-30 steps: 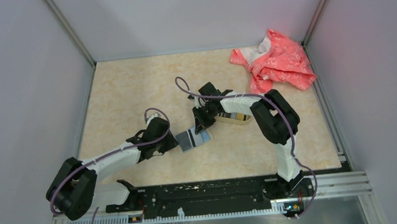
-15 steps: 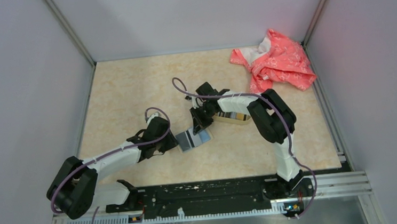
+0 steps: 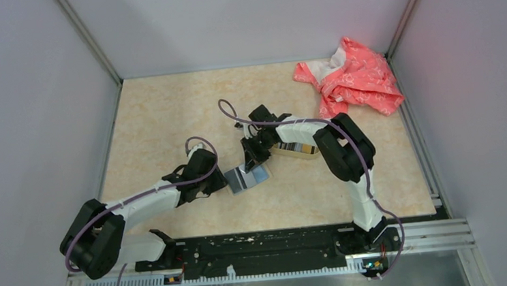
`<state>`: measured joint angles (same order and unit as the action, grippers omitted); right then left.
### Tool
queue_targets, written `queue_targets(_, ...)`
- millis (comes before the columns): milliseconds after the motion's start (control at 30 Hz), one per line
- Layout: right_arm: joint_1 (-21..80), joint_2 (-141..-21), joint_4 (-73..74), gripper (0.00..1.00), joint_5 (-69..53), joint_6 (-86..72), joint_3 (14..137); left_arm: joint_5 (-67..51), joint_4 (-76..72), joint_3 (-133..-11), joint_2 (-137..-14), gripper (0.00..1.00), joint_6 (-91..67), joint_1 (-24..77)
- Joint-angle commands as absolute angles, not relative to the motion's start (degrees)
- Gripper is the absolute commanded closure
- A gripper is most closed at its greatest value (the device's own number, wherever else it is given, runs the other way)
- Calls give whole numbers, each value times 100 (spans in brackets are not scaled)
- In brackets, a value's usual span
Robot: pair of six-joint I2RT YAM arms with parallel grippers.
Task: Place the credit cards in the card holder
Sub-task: Insert the credit card into the card holder.
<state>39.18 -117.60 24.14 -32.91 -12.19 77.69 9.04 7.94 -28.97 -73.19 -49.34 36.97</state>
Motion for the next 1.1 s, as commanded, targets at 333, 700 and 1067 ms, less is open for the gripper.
queue_targets(333,4118,-11949,2927,69,-3482,-684,8117,1144,835,-2742,-7655,60,-4879,3669)
queue_targets(700,4277,-11850,3066,63,-3083,-473,8221,1054,751,-2733,-7665,60,-4869,3666)
queue_targets(1067,4508,-11892,3073,60,-3026,-503,8317,1160,1002,-2757,-7195,59,-4649,3658)
